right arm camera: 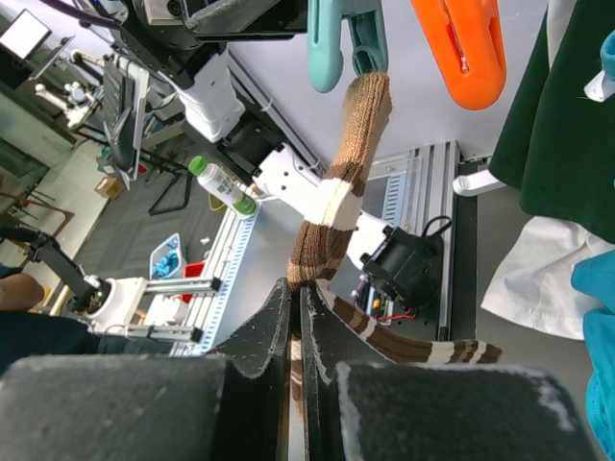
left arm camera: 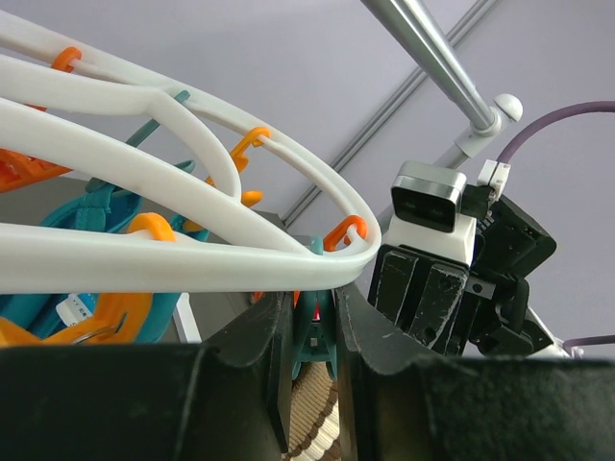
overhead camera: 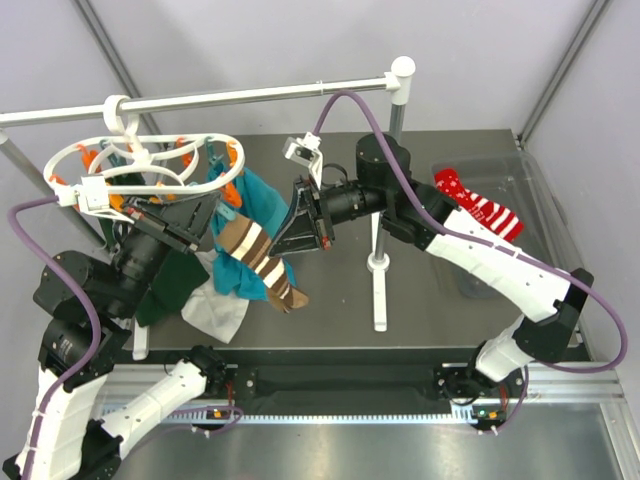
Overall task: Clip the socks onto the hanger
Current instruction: Clamp the sock onto the hanger.
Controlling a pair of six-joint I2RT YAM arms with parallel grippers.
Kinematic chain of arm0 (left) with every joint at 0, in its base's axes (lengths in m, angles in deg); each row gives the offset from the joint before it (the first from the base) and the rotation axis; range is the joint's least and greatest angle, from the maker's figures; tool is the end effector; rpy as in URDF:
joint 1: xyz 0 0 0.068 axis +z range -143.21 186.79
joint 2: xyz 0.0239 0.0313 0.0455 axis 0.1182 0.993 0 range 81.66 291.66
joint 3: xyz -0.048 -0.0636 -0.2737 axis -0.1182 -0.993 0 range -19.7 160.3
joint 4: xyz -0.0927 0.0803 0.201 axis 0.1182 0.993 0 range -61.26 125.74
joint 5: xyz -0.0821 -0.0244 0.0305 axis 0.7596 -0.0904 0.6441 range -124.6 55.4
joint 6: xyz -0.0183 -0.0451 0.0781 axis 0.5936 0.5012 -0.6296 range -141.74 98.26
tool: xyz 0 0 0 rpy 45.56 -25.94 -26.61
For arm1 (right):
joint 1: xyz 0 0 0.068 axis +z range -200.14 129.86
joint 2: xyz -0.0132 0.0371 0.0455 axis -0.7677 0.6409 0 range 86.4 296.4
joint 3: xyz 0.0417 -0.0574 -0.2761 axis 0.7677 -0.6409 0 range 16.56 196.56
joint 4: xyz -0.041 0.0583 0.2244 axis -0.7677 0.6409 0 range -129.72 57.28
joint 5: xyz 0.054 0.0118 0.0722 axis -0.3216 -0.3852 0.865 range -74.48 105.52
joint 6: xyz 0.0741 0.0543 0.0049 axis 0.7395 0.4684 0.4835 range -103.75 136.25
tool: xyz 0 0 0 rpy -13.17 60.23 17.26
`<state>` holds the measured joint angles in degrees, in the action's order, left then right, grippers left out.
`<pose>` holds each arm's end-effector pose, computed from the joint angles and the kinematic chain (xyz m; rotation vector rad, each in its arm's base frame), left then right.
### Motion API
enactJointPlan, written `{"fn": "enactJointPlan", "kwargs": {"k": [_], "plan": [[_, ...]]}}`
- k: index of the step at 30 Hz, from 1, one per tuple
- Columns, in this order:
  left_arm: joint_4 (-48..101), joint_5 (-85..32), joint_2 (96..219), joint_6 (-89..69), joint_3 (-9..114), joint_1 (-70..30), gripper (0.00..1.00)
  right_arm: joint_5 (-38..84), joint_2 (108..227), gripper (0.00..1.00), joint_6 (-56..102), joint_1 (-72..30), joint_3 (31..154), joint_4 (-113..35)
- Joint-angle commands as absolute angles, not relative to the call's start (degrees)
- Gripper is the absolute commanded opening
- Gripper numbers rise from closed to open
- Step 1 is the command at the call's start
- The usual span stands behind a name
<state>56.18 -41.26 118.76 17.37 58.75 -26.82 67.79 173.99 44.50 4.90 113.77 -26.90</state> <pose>0.0671 -0.0332 0.5063 -0.1706 1.3887 -0.9916 0.1393 0.3134 0.4784 -1.2143 1.5382 1.7688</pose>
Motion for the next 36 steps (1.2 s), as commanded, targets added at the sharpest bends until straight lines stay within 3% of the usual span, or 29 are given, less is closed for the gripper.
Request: {"fn": "enactJointPlan", "kwargs": {"k": [1, 28, 31, 36], "plan": [[56.4, -40.4, 118.7, 18.2, 58.0, -26.7, 0.00, 69.7, 171.9, 0.00, 44.8, 4.2, 116.5, -30.6], [56.1, -39.7, 118.8, 18.4, 58.3, -26.7, 0.00, 71.1, 178.8, 0.00, 47.4, 3.8, 122.7, -34.7], [56.2, -39.7, 118.6, 18.2, 58.3, -26.7, 0.09, 70.7, 178.7, 0.00, 47.4, 3.8, 122.6, -35.1], [55.6, -40.1, 117.5, 18.1, 57.5, -26.7, 0.53, 71.1, 178.9, 0.00, 48.8, 3.8, 122.7, -36.6]]}}
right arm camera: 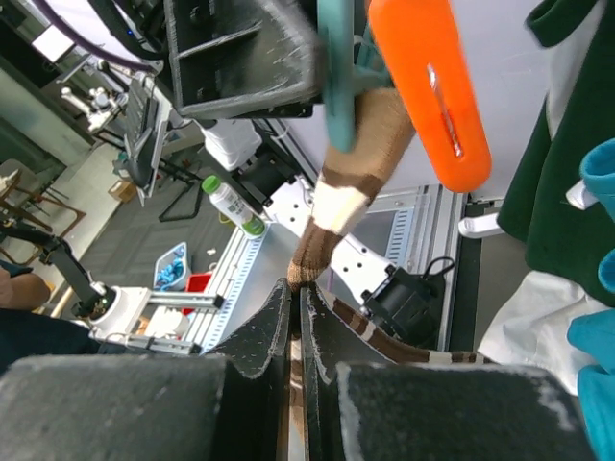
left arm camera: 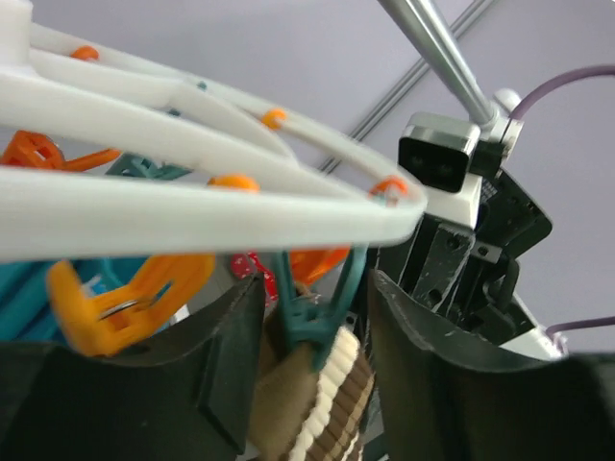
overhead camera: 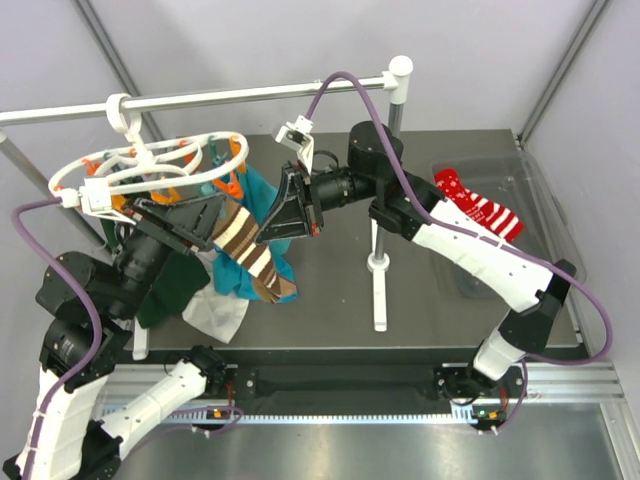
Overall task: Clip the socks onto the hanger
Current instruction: Clamp the sock onto the hanger, then open the clamp at the hanger.
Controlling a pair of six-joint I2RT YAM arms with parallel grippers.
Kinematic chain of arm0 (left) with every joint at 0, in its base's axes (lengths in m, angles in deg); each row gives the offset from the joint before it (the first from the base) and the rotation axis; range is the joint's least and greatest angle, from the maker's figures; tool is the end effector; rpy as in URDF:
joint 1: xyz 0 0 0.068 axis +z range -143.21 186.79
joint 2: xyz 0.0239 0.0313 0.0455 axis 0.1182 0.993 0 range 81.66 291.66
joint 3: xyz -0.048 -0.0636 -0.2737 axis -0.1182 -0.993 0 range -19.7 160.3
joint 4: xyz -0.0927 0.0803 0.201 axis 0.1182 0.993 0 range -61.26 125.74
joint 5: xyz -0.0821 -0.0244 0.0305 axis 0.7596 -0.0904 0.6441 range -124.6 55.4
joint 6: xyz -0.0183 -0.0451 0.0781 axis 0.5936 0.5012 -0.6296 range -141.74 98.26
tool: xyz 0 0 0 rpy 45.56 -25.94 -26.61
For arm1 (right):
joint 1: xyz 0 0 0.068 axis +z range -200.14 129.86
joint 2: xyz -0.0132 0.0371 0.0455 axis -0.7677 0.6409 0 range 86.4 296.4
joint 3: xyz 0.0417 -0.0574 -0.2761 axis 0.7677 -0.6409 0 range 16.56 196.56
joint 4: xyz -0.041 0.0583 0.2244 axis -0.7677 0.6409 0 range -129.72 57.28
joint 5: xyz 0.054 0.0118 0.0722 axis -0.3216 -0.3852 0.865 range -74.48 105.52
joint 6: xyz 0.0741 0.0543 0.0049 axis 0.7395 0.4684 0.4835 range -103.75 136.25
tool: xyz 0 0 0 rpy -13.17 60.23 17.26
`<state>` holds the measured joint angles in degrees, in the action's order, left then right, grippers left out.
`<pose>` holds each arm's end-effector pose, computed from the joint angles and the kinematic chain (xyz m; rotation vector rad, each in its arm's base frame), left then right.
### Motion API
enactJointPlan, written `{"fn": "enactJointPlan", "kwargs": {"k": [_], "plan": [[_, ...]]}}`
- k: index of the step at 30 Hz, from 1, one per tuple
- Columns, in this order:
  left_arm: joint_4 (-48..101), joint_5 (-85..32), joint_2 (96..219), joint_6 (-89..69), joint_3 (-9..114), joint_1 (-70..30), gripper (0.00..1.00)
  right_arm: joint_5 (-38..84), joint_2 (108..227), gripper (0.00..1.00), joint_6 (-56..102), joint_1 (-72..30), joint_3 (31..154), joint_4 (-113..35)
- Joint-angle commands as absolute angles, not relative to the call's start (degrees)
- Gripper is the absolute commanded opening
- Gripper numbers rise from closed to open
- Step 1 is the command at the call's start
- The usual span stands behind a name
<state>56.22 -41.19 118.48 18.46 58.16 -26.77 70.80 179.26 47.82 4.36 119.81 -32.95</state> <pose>0.0674 -0.0335 0.5037 -0.1838 1.3956 -1.0052 0.1521 0.3303 0.4956 -1.2274 1.4309 1.8269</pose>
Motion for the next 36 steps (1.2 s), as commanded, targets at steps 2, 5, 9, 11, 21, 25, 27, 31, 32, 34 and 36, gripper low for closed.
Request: {"fn": "enactJointPlan", "kwargs": {"k": [2, 5, 9, 11, 21, 25, 27, 31, 32, 34, 36], "plan": [[55.9, -40.7, 117.3, 17.8, 57.5, -26.7, 0.65, 71.3, 179.3, 0.00, 49.6, 3.8, 122.7, -37.6], [56.2, -40.9, 116.9, 17.4, 57.7, -26.7, 0.72, 71.3, 179.6, 0.00, 50.7, 3.9, 122.3, -39.3], [57.9, -42.1, 116.6, 15.9, 58.9, -26.7, 0.77, 70.6, 181.1, 0.00, 50.8, 3.9, 123.3, -37.6], [59.6, -42.9, 116.4, 15.2, 59.8, -26.7, 0.77, 69.1, 181.3, 0.05, 48.4, 3.9, 123.6, -33.5], [64.0, -47.0, 111.1, 9.3, 61.4, -26.7, 0.66, 52.4, 181.4, 0.22, 39.0, 4.3, 121.7, -20.9], [64.2, -43.1, 110.9, 6.9, 63.3, -26.7, 0.57, 47.8, 180.0, 0.34, 37.1, 4.6, 120.0, -19.1], [63.2, -39.9, 111.1, 6.5, 63.9, -26.7, 0.60, 45.9, 179.1, 0.46, 36.7, 5.0, 119.2, -19.1], [55.3, -29.4, 112.2, 10.3, 63.4, -26.7, 0.63, 40.1, 176.9, 0.56, 32.3, 6.3, 119.1, -18.1], [54.2, -27.1, 112.5, 11.0, 63.3, -26.7, 0.62, 38.9, 176.4, 0.57, 31.3, 6.5, 119.3, -18.4], [53.5, -26.3, 113.8, 12.2, 63.7, -26.7, 0.60, 36.3, 174.8, 0.61, 28.8, 6.5, 119.6, -19.5], [53.8, -27.6, 114.4, 12.4, 63.9, -26.7, 0.59, 34.8, 173.6, 0.63, 25.8, 6.5, 119.9, -22.0]]}}
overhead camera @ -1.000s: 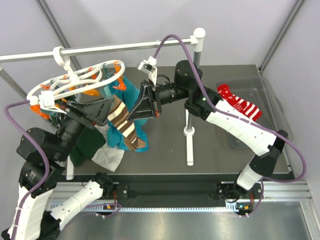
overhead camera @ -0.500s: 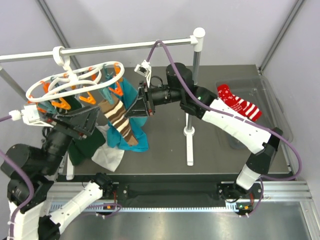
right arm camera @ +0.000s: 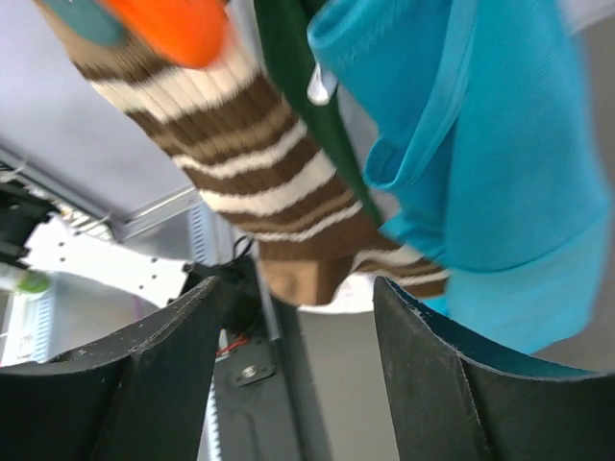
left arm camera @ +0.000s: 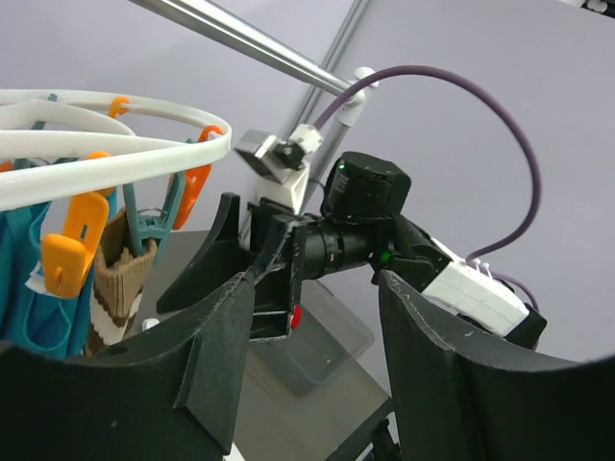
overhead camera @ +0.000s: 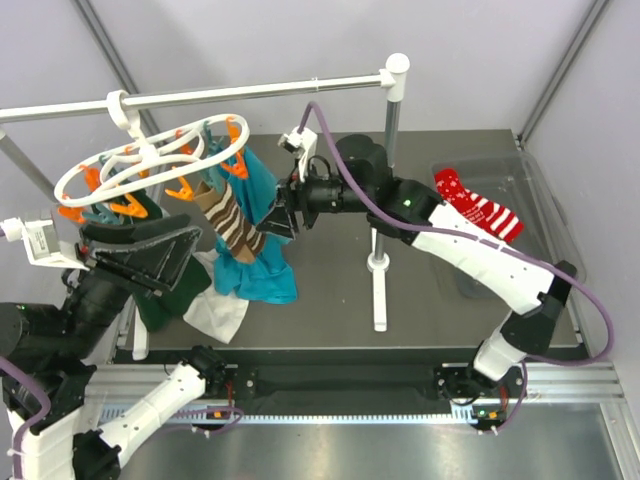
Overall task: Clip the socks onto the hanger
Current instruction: Open the clamp at the hanger.
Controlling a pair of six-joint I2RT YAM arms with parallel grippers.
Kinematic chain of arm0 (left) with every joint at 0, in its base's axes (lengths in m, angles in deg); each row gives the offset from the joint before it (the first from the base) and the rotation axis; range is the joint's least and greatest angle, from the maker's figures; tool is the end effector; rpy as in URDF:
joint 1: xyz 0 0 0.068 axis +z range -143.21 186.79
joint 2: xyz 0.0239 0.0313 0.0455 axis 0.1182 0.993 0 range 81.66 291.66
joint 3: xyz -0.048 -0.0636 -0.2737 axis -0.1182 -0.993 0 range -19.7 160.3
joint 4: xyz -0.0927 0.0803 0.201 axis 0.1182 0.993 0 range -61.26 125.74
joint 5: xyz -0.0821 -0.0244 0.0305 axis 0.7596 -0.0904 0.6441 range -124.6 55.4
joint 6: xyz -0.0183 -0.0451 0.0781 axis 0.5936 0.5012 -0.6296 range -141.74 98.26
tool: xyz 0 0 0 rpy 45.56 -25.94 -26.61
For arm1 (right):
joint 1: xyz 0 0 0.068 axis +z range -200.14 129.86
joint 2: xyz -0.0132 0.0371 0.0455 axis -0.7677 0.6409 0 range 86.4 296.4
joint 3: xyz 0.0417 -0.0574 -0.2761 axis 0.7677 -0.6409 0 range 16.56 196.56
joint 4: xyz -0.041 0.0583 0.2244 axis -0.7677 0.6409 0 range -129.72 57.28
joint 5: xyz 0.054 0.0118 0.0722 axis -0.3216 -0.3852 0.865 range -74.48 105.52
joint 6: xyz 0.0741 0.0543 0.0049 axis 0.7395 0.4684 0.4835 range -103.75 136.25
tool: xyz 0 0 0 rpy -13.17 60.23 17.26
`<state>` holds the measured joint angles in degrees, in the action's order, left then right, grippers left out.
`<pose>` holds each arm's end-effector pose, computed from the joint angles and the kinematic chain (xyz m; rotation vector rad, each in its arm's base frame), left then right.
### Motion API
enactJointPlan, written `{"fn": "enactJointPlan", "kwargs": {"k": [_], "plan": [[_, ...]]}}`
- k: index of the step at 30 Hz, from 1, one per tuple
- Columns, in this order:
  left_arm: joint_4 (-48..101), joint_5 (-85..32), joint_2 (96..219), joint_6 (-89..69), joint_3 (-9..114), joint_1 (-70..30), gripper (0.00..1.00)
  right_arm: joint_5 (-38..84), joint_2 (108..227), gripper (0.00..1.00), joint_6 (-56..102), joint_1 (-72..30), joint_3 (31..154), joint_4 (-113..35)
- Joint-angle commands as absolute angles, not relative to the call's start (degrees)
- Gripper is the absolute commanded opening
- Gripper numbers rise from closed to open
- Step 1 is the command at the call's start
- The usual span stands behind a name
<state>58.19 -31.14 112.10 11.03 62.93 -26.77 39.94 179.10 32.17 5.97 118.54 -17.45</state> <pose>0.0068 -0.0106 0.5224 0.0648 1.2387 -1.0504 0.1851 0.3370 0.4505 -0.9801 1.7068 1.2468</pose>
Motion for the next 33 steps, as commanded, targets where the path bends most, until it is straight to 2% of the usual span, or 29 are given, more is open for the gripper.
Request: {"fn": "enactJointPlan", "kwargs": {"k": [1, 5, 12, 20, 33], "plan": [[53.9, -28.3, 114.4, 12.6, 63.7, -26.7, 0.59, 34.7, 173.3, 0.64, 24.8, 6.5, 120.2, -22.7], [51.5, -29.4, 114.4, 14.9, 62.4, -26.7, 0.59, 33.4, 174.0, 0.65, 19.9, 6.5, 123.6, -24.1], [48.0, -27.0, 116.7, 19.1, 61.6, -26.6, 0.57, 36.8, 174.6, 0.56, 11.3, 6.1, 123.1, -30.3], [45.7, -24.1, 118.5, 21.6, 60.4, -26.7, 0.57, 46.2, 177.4, 0.51, 13.9, 3.5, 124.3, -37.5], [46.8, -25.6, 121.4, 24.0, 62.0, -26.7, 0.54, 49.6, 181.2, 0.41, 18.0, 3.6, 126.9, -41.1]]}}
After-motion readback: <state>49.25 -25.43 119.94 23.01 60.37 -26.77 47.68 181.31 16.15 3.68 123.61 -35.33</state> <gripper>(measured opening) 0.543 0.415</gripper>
